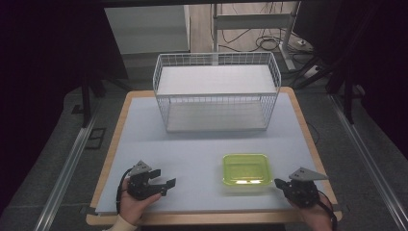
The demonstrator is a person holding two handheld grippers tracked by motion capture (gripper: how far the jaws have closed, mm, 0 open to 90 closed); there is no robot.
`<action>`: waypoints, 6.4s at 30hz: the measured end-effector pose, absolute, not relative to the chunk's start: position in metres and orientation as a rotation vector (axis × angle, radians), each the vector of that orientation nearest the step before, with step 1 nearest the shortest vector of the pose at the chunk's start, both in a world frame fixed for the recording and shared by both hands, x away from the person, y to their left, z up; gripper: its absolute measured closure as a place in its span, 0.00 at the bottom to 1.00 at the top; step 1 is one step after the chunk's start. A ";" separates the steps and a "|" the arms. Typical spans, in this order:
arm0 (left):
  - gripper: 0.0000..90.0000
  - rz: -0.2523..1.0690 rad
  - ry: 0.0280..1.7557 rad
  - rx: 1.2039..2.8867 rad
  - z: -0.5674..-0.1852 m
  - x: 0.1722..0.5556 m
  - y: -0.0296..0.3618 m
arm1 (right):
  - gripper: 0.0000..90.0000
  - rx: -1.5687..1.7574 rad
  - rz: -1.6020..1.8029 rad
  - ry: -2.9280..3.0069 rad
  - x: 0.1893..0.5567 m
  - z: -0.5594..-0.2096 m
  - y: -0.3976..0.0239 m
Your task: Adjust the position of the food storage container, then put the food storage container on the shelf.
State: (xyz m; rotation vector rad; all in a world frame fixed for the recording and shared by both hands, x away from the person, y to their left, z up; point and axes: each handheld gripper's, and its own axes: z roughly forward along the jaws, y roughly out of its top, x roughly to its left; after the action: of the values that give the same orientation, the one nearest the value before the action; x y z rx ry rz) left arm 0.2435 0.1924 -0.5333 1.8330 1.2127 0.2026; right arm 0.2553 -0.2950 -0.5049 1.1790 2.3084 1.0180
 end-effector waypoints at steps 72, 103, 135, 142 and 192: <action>0.23 0.196 1.211 1.850 -0.535 0.244 0.191 | 1.00 0.968 1.011 2.484 0.304 -0.517 -0.197; 0.23 0.192 1.239 1.834 -0.534 0.245 0.193 | 0.99 1.104 1.154 2.408 0.298 -0.502 -0.246; 0.28 -0.137 1.296 1.686 -0.514 0.272 0.173 | 0.45 1.267 1.512 2.458 0.306 -0.489 -0.247; 0.31 -0.221 1.297 1.682 -0.517 0.287 0.160 | 0.48 1.319 1.516 2.466 0.312 -0.495 -0.237; 0.75 -0.360 1.276 1.707 -0.530 0.307 0.139 | 0.77 1.532 1.549 2.527 0.339 -0.507 -0.221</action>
State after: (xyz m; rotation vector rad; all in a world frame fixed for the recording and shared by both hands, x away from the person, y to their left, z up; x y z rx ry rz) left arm 0.3073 0.1392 -0.5303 1.7066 1.2761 -0.3597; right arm 0.3386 -0.2206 -0.5074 1.5325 2.5270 1.5485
